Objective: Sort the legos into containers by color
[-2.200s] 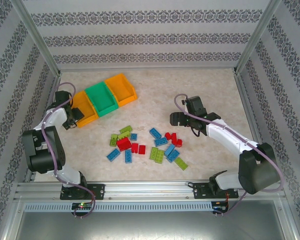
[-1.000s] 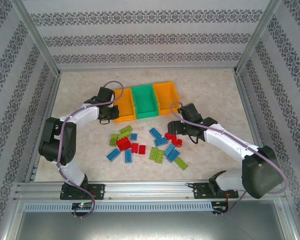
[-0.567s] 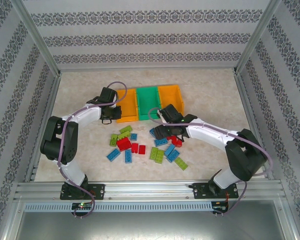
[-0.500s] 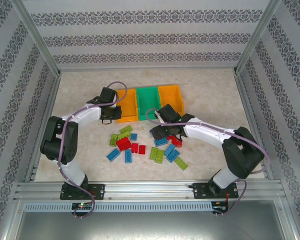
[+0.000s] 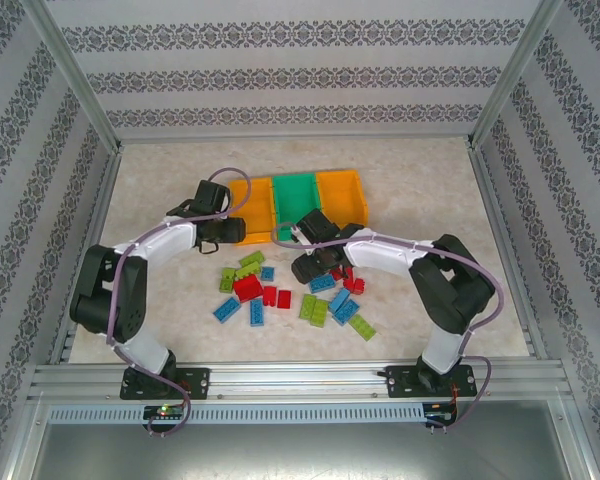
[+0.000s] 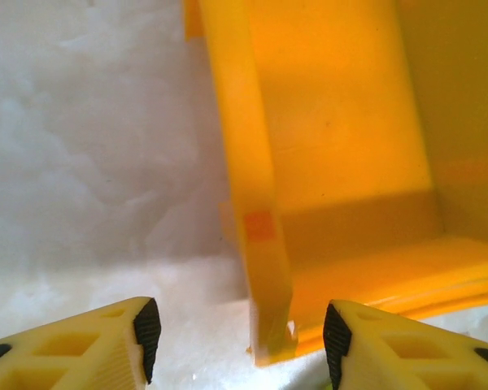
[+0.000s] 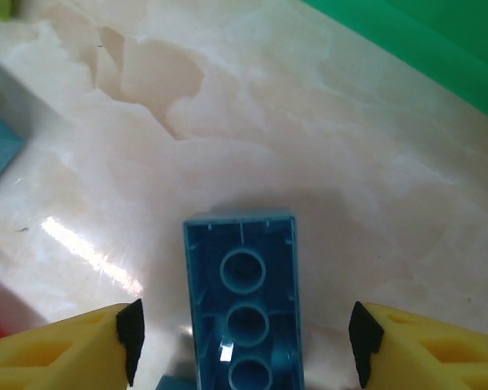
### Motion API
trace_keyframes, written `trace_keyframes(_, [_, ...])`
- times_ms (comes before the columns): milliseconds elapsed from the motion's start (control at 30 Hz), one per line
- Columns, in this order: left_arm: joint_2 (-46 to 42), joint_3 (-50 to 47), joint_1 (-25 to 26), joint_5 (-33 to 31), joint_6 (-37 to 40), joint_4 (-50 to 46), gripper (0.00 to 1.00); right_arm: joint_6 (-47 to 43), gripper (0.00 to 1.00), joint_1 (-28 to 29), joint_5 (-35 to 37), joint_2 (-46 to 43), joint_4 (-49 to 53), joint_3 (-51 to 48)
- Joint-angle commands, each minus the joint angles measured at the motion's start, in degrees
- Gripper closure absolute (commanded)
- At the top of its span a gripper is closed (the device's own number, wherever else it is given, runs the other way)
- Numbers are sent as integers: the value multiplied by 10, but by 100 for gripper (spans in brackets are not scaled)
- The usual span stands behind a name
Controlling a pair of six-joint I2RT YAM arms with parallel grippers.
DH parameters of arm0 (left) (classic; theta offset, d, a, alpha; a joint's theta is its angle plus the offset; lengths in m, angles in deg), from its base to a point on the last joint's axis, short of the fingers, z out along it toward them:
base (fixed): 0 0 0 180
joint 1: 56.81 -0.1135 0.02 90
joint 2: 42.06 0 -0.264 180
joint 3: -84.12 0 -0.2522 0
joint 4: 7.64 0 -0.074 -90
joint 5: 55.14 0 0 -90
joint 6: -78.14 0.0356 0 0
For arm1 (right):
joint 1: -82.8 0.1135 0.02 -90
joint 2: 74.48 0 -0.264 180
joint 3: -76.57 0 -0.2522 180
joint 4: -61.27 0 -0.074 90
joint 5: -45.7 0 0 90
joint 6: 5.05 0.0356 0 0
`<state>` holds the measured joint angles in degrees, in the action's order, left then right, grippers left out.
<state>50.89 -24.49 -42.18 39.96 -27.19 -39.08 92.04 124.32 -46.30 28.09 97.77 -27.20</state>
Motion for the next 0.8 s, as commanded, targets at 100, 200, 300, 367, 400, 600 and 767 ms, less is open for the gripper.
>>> trace_keyframes(100, [-56,-36,7,-46,-14,31,38,-11,38,3,3,36,1,25])
trace_keyframes(200, [-65,-41,7,-53,-11,22,37,-10,47,4,2,36,-2,25])
trace_keyframes(300, [-71,-47,6,-59,-13,21,37,-10,60,4,9,32,-1,24])
trace_keyframes(367, [-76,-50,6,-59,-16,24,37,-9,65,4,17,21,-2,20])
trace_keyframes(400, [-77,-52,7,-59,-18,24,37,-7,66,4,19,11,-5,17])
trace_keyframes(600, [-81,-61,7,-62,-21,30,37,0,73,1,28,-50,-16,16])
trace_keyframes(767, [-90,-63,6,-66,-15,22,37,26,73,-24,7,-76,-36,38])
